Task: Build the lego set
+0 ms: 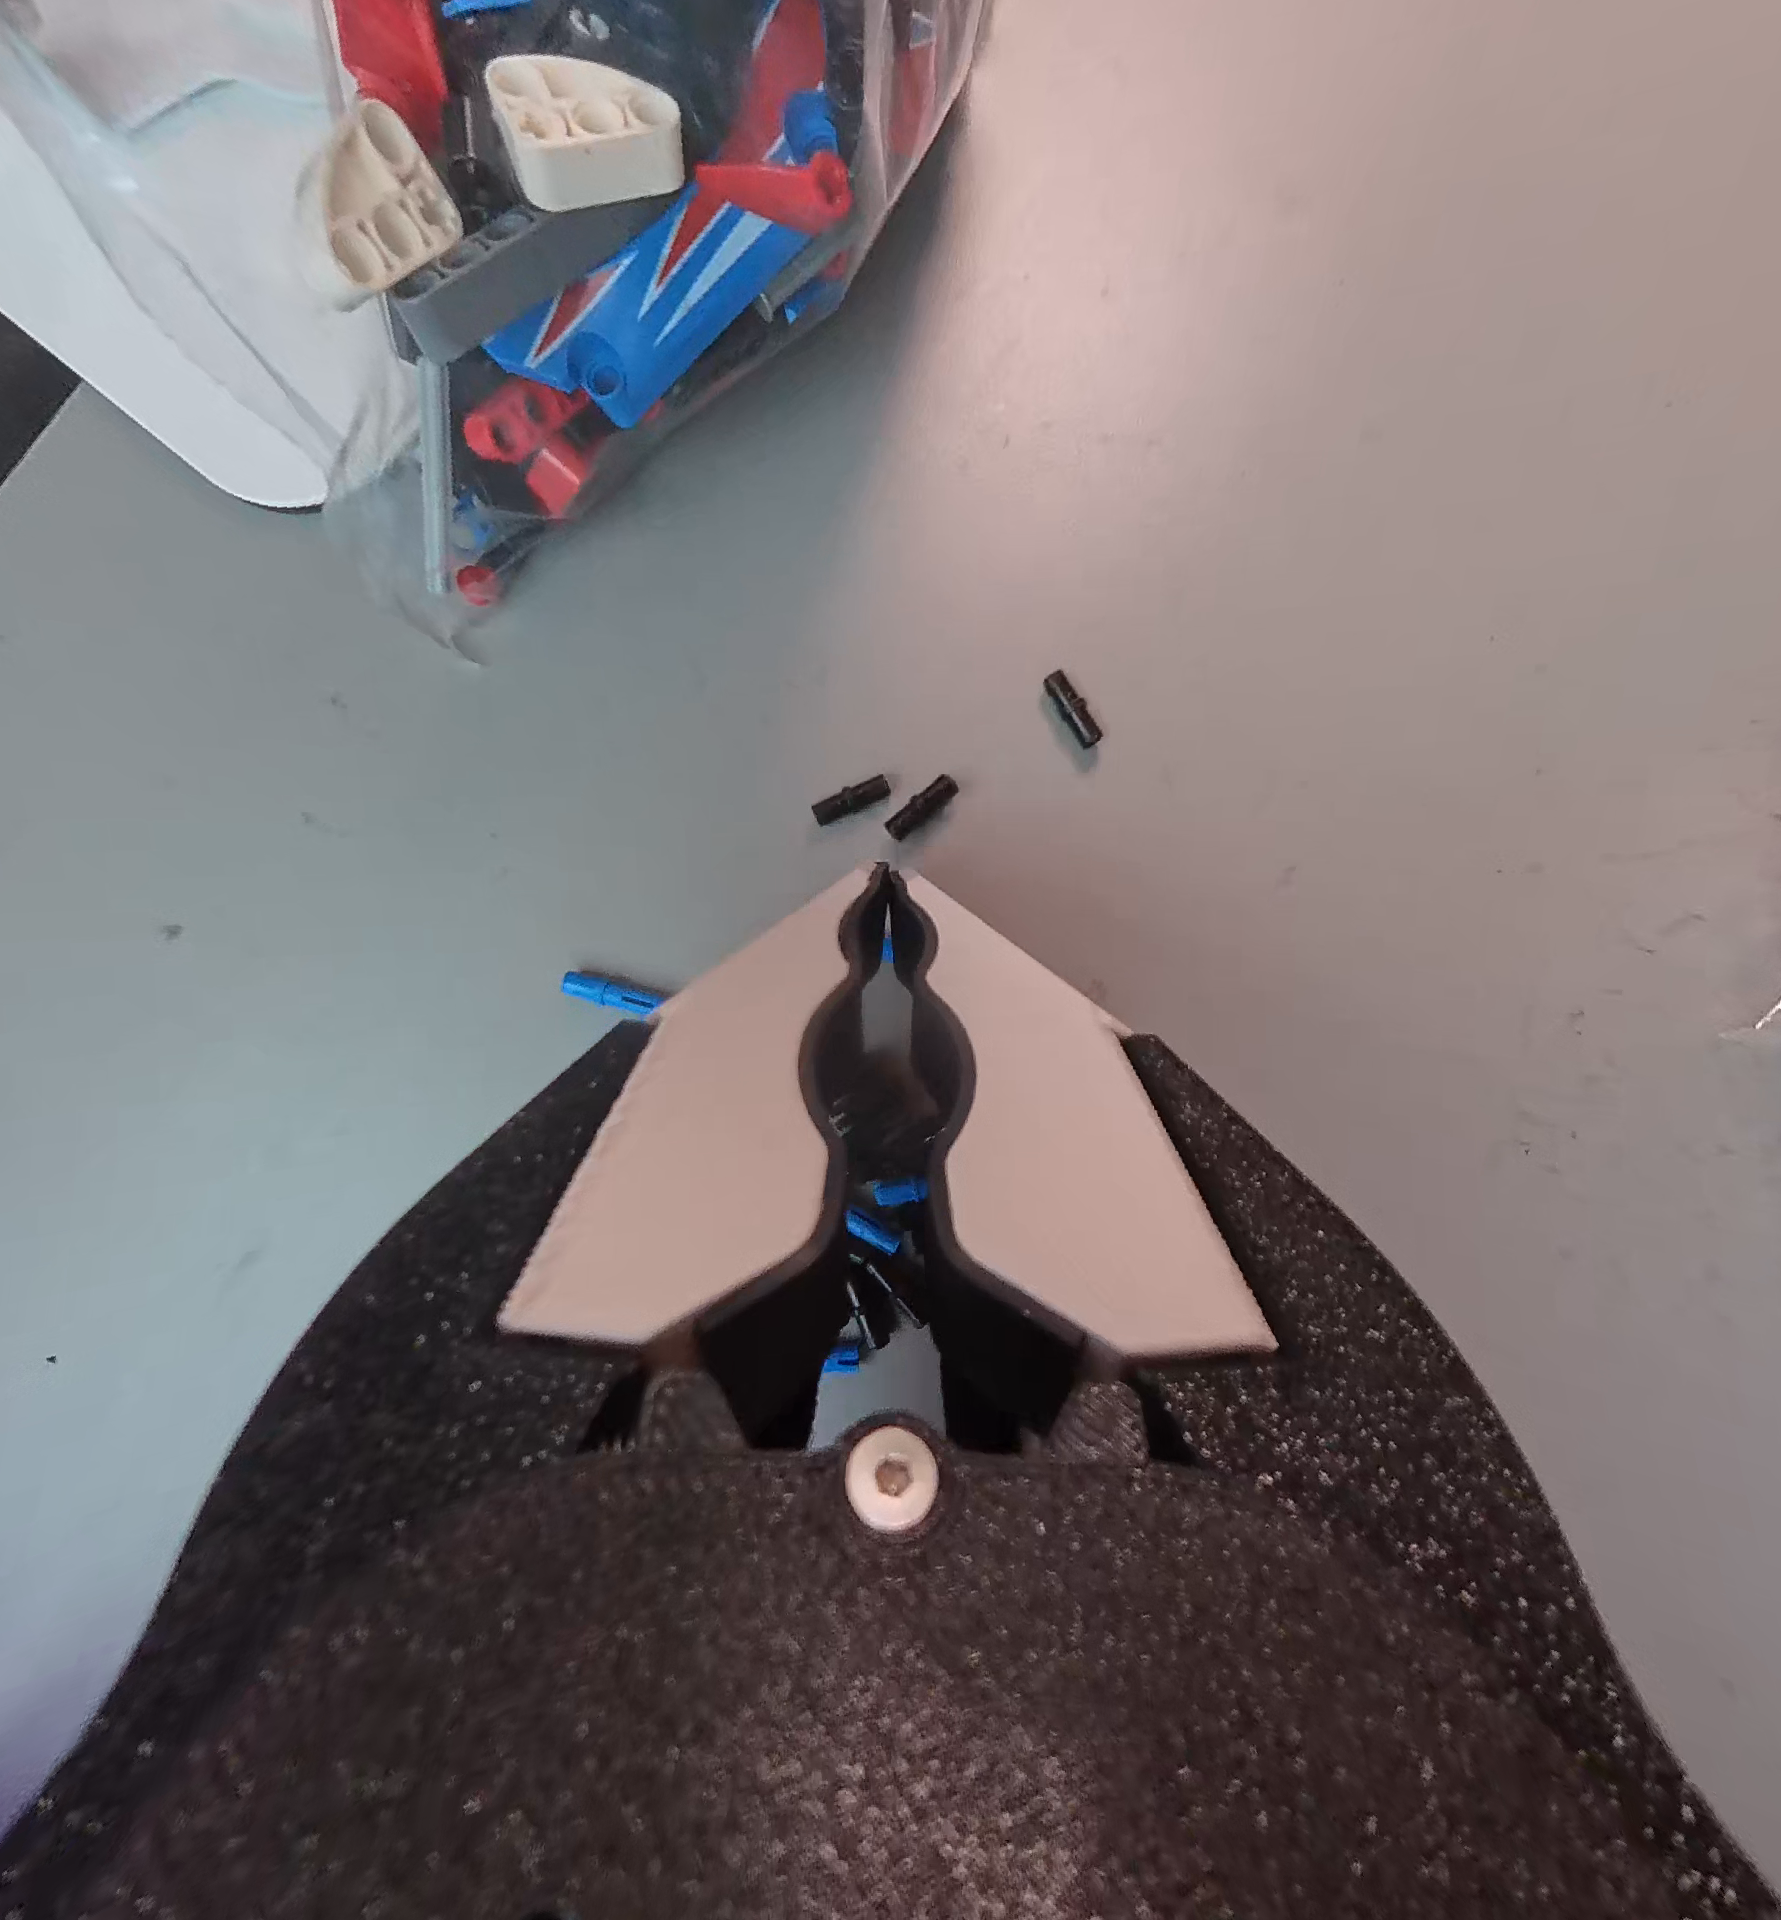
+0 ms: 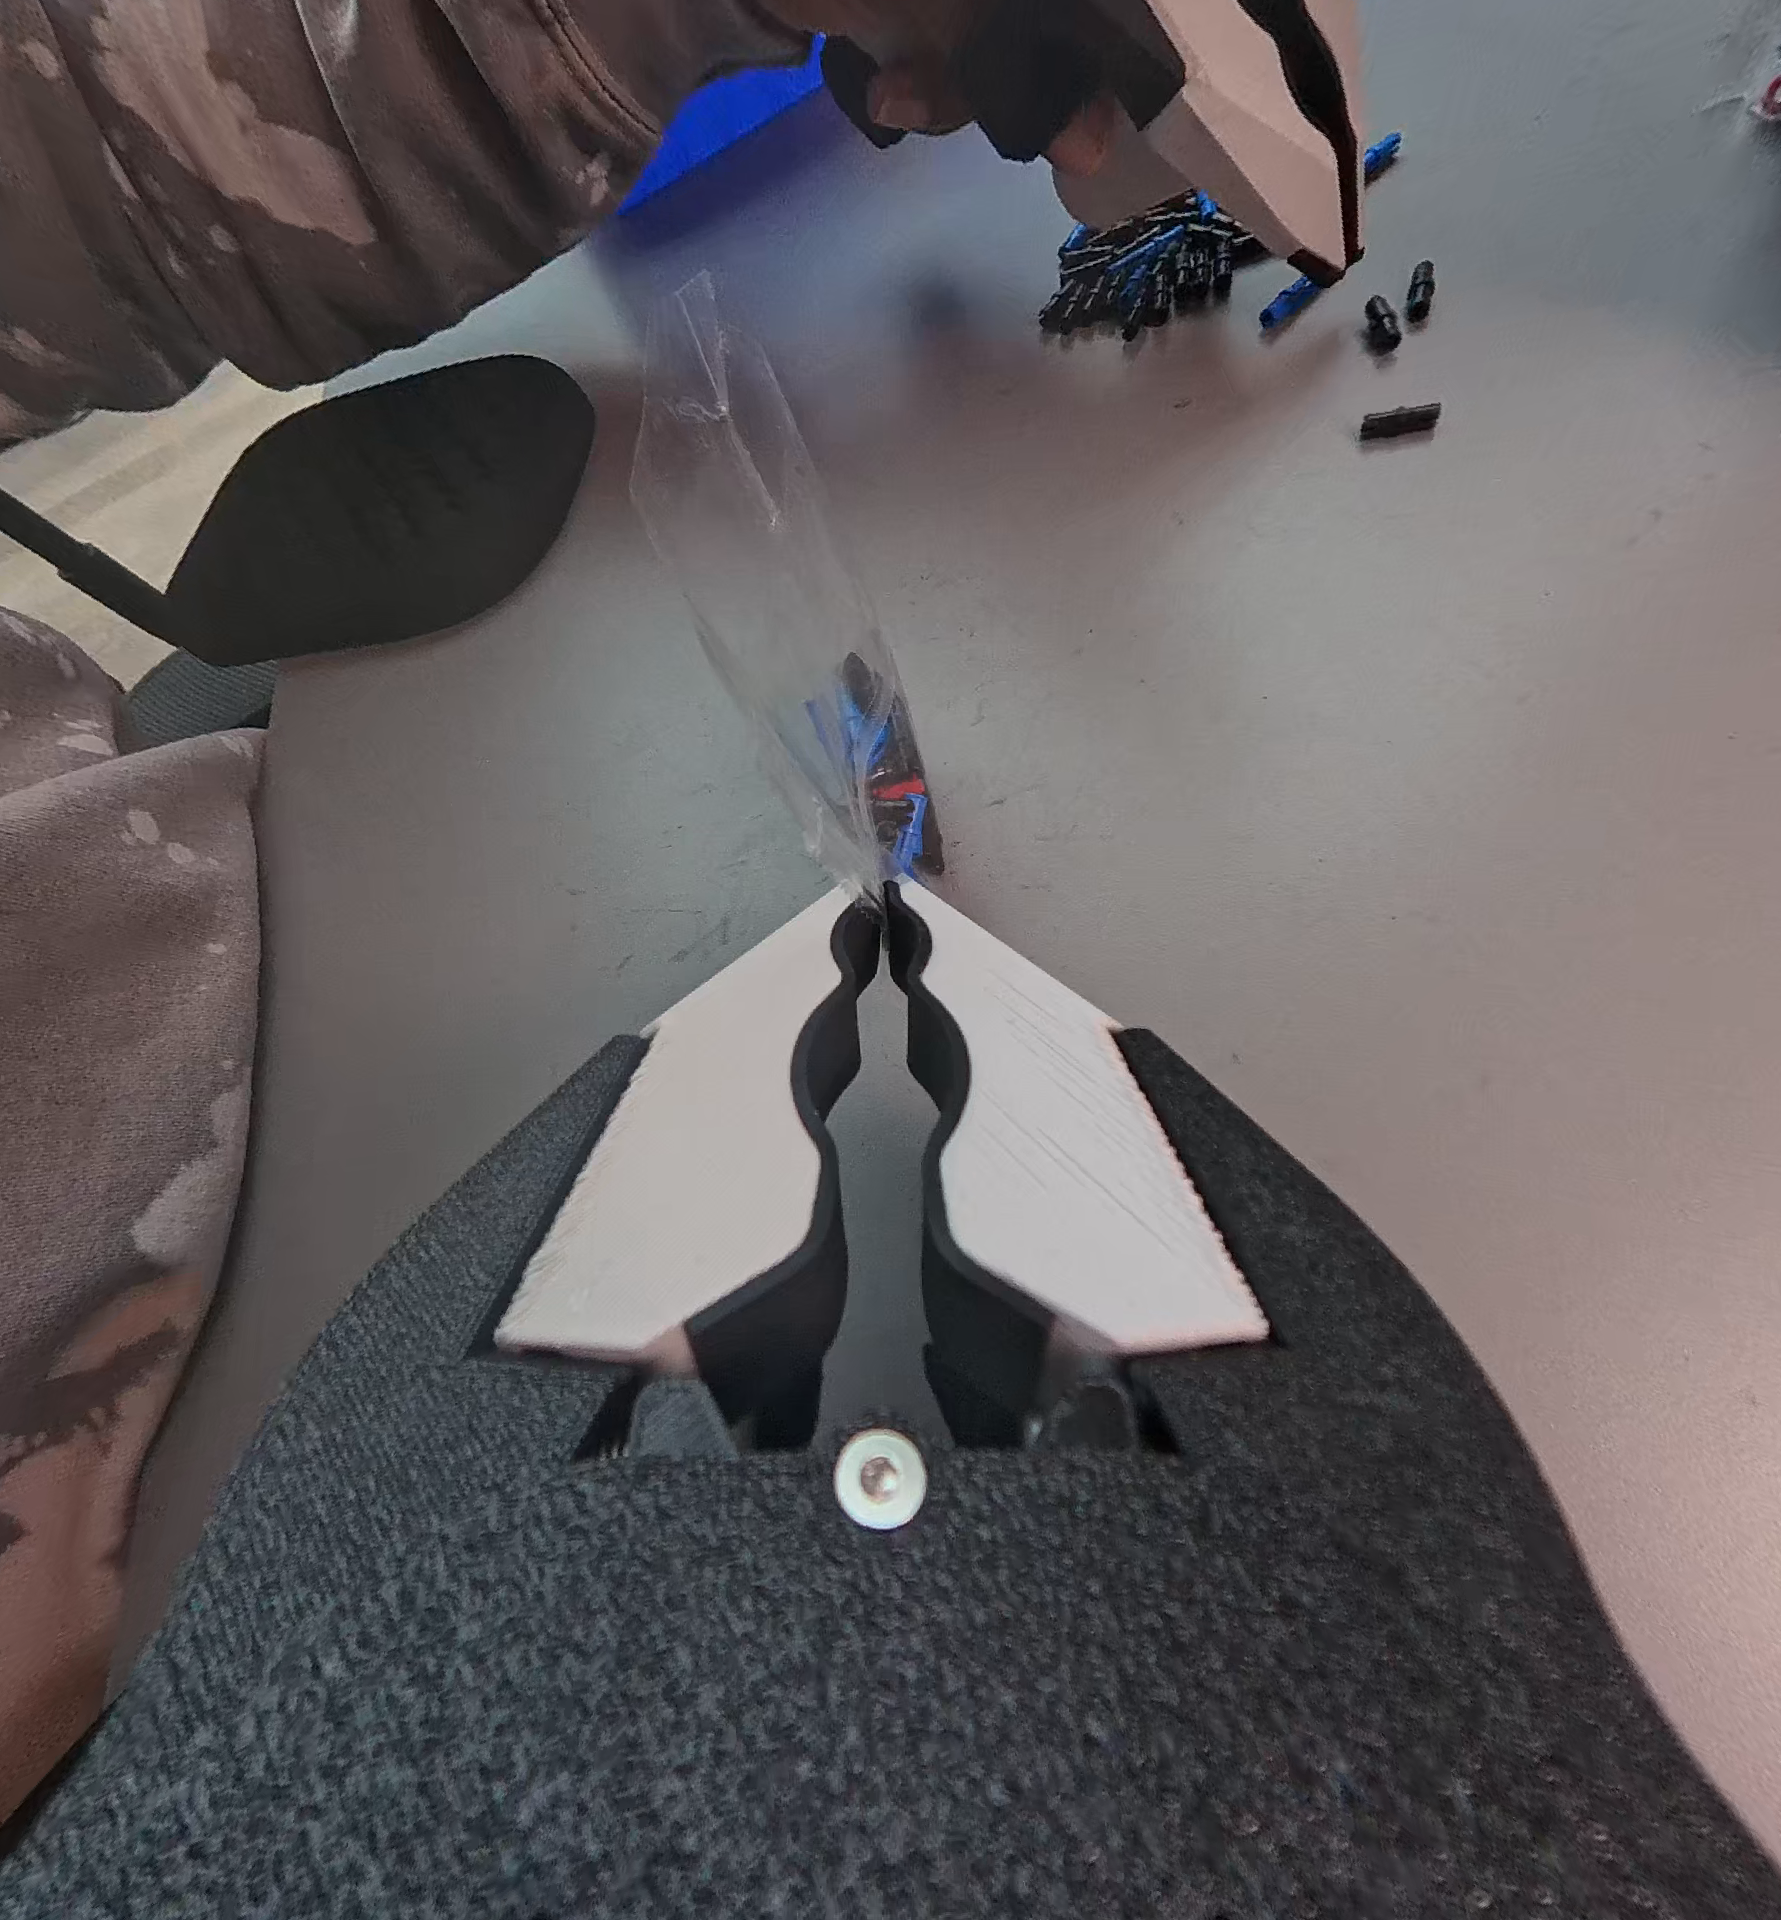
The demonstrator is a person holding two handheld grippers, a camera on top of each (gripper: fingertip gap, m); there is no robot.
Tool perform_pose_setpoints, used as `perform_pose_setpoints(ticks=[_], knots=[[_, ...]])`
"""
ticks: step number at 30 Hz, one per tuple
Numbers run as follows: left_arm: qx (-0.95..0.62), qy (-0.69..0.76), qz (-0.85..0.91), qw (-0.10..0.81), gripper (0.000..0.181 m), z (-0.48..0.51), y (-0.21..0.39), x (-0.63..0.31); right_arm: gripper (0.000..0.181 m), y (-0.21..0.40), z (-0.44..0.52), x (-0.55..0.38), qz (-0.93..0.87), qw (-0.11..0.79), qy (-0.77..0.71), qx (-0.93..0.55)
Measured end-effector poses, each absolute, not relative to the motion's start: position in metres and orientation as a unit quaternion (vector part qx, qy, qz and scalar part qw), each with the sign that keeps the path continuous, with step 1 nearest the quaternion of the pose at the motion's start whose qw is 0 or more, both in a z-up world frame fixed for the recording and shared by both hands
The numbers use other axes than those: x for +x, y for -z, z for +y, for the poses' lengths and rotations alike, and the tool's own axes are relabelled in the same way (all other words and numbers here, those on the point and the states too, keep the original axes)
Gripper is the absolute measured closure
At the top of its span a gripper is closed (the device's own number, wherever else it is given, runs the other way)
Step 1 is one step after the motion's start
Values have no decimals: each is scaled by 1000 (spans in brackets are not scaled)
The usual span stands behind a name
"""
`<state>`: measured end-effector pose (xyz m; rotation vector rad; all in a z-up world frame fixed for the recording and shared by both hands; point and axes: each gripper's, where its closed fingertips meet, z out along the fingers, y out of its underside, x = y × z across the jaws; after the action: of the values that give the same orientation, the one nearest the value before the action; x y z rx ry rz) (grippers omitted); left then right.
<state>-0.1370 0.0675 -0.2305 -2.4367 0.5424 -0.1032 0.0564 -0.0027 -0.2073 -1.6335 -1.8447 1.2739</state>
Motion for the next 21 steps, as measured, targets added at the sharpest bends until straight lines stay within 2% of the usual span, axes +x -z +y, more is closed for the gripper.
perform_pose_setpoints(ticks=[2,6,9,12,17,21], knots=[[-924,36,209,318,181,68,228,-139,181,207,-3,56,-654,182,-452,-579],[-928,65,229,286,154,60,227,-144,181,207,-3,56,-654,182,-452,-579],[-932,91,236,261,150,55,234,-142,181,207,-3,57,-654,181,-452,-579],[-932,78,248,252,157,53,240,-144,181,207,-3,57,-653,182,-453,-579],[-928,80,250,265,158,55,236,-142,181,207,-3,57,-654,182,-452,-579],[-877,207,269,339,158,44,178,-86,181,208,-2,57,-652,182,-452,-580]])
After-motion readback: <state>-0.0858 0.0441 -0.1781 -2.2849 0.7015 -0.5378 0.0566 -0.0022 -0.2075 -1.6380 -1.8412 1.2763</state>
